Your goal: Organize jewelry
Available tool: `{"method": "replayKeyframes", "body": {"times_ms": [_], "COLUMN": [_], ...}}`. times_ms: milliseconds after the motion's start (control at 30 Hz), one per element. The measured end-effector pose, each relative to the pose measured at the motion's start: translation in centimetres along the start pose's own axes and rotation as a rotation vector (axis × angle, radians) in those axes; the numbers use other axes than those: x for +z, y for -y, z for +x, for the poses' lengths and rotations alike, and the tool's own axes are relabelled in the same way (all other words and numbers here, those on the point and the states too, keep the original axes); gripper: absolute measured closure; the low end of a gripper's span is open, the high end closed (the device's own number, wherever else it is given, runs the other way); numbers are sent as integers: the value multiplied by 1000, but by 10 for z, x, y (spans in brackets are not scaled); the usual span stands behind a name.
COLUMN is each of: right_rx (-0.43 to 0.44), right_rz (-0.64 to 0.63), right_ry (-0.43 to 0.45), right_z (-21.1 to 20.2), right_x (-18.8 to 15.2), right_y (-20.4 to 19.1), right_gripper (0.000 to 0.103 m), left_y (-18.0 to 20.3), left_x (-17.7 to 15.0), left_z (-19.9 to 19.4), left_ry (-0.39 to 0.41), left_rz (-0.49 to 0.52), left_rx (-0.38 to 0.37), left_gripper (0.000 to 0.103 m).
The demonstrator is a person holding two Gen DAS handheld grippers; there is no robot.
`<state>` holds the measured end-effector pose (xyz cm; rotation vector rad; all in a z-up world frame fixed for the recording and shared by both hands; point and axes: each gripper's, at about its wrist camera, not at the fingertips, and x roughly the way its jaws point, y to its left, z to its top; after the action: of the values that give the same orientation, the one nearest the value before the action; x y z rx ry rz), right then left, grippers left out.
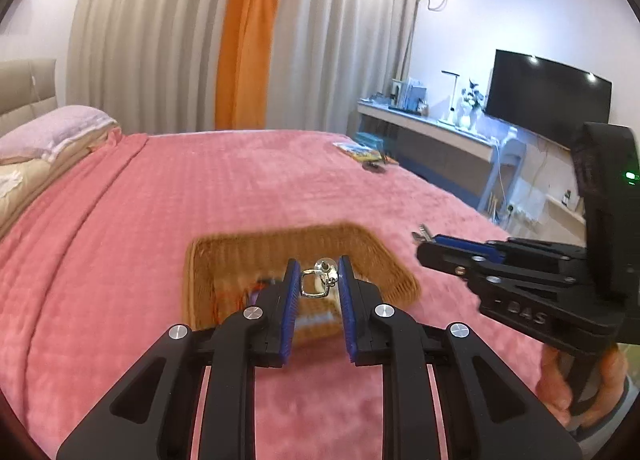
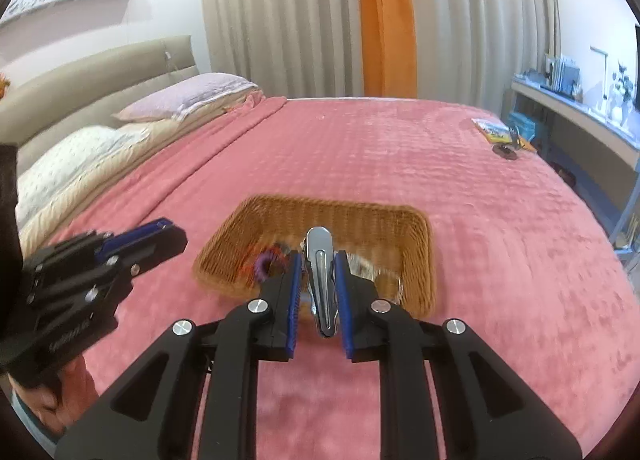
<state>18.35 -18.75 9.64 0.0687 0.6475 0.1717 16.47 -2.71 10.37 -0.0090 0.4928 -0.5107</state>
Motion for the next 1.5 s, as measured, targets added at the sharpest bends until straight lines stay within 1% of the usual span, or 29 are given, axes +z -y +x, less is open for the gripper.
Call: {"method": "replayKeyframes", "body": {"times_ms": [67,167,300,433,533,667,733,767,800,867,967,1033,1067,1133,1167,1200,1267,1300,1367,1433,1467,1500], "right_rx": [0,35,45,50,62,66,78,77,71,70,85,105,114,131,135,135,130,129,88,48,35,18], "right_rz": [36,95,130,136,149,155,181,189,193,196,200,209,210,205,196,190,173,158,115,79,69,51], "right_ry": [-32,-81,-127,-188,-222,-228,-233,-228,-223,-201,-174,-149,-138,-109,-91,-80,-48,-24,28,76,95,124], "right_z": [28,63,104,142,160,171,170,167,164,153,130,110,100,74,59,49,26,11,-16,-35,-42,-51], "right_x": [13,22,22,12,2,0,1,2,3,4,4,2,1,-6,-11,-15,-25,-33,-50,-68,-76,-88], "right_y": [11,28,41,44,48,48,53,55,56,59,60,61,60,55,50,47,39,33,20,10,8,3], "right_gripper": [89,89,89,89,88,88,87,83,73,63,63,63,63,63,61,57,51,51,51,49,44,41], "left_y": [-8,-23,-38,-48,-55,-61,-62,-62,-62,-61,-55,-49,-46,-34,-30,-25,-13,-6,2,11,15,19], "left_x": [6,8,-3,-17,-28,-32,-30,-29,-28,-26,-21,-19,-19,-20,-21,-23,-30,-35,-43,-55,-62,-69], "left_z": [21,55,98,130,144,146,140,136,133,122,102,83,72,46,37,26,1,-14,-33,-50,-58,-65], "left_ry": [-6,-28,-65,-109,-139,-156,-140,-132,-126,-106,-83,-62,-47,-17,-9,0,29,48,72,91,103,116], "left_rz": [-28,-74,-122,-145,-149,-161,-169,-175,-179,-183,-179,-173,-166,-142,-134,-125,-106,-97,-94,-83,-75,-66], "left_rx": [-11,-13,-12,-6,-6,-12,-21,-25,-25,-27,-17,-18,-17,-4,0,6,28,41,60,87,113,135], "left_gripper": [85,85,85,85,85,85,78,68,60,59,59,59,56,56,53,50,46,42,38,33,31,30]}}
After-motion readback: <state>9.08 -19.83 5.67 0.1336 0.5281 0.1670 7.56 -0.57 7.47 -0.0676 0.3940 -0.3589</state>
